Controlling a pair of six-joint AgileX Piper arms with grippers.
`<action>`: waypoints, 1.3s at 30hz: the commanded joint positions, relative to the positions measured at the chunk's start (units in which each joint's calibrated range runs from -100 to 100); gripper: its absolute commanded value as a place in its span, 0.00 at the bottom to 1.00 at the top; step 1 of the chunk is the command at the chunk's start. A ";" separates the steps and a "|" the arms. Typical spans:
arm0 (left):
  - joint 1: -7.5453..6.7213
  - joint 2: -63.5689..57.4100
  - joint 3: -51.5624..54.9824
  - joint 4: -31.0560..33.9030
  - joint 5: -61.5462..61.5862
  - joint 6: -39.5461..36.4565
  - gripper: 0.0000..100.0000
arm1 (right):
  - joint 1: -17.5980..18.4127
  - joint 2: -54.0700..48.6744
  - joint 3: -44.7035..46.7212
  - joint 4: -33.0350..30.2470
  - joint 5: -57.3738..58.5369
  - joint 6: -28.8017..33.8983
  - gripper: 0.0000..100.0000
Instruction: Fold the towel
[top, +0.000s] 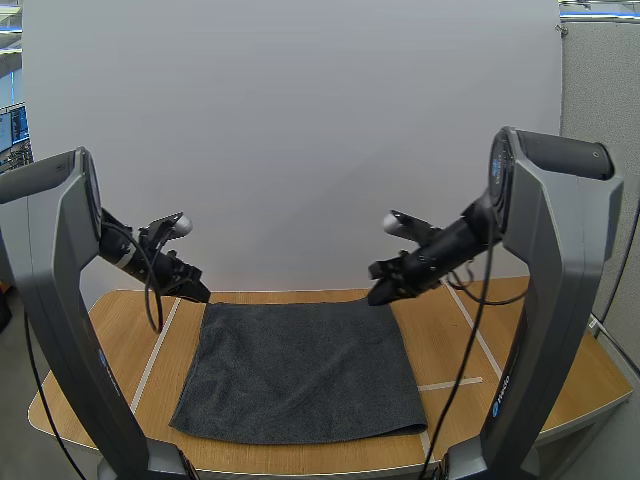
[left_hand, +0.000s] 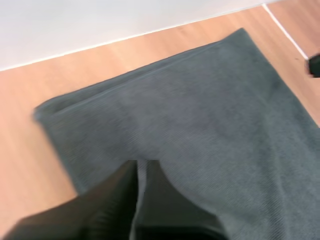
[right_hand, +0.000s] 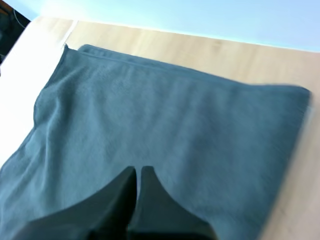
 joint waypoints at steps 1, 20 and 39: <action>-3.25 1.17 -0.40 -1.37 1.18 0.30 0.00 | 5.71 3.80 -0.29 2.63 -14.37 -0.60 0.00; -4.04 13.12 -0.40 3.08 -15.42 -0.50 0.00 | 6.00 11.37 -0.29 -2.92 -32.19 -1.51 0.00; -4.18 14.43 -0.91 -2.83 -19.57 1.35 0.00 | 6.00 11.39 -0.29 -6.72 -33.83 -0.70 0.00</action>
